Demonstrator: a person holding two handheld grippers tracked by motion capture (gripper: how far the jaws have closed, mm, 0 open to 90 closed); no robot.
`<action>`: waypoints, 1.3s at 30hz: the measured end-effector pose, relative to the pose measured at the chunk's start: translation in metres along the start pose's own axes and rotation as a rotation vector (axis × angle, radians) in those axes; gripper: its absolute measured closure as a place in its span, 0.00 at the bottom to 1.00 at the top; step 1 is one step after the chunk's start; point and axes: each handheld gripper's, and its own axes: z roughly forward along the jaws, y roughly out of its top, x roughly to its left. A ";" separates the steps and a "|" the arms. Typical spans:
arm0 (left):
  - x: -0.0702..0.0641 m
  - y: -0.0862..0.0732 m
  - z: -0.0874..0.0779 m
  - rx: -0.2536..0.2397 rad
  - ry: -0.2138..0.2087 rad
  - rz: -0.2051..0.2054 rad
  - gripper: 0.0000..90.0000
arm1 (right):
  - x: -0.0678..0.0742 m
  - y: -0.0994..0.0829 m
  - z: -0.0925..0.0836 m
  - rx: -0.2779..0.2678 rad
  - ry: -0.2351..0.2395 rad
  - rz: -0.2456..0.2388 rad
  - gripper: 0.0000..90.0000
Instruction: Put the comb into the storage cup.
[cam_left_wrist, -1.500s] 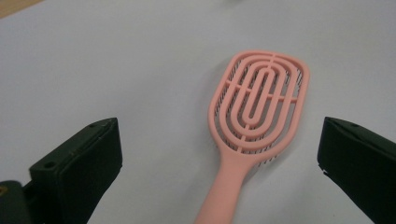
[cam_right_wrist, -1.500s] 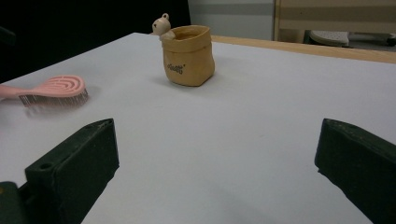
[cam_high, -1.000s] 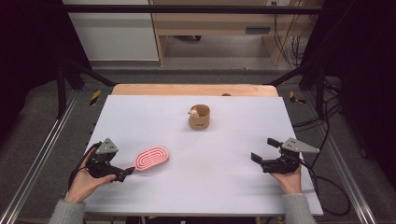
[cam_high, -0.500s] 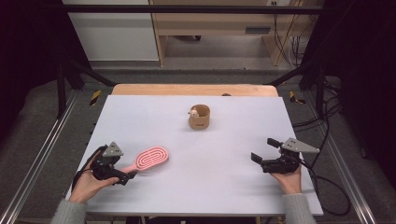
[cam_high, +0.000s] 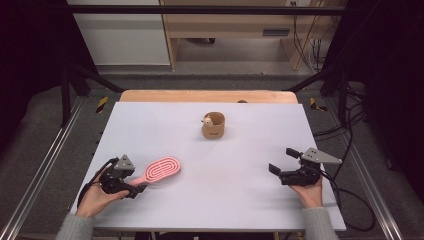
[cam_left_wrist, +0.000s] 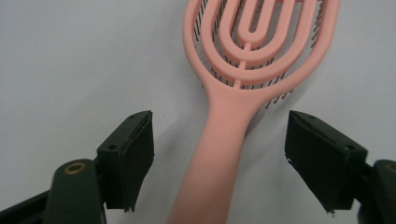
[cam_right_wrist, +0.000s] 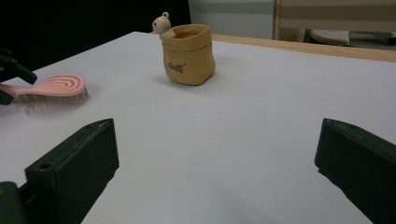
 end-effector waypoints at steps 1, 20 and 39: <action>0.000 0.000 0.001 0.005 -0.004 0.003 0.30 | 0.000 0.000 0.000 0.000 0.001 -0.001 0.00; 0.000 0.001 0.006 0.032 -0.017 0.039 0.64 | 0.000 0.000 0.000 0.000 0.001 0.000 0.00; -0.001 0.002 0.008 0.042 -0.025 0.039 0.76 | 0.000 0.000 0.000 -0.003 0.003 0.004 0.00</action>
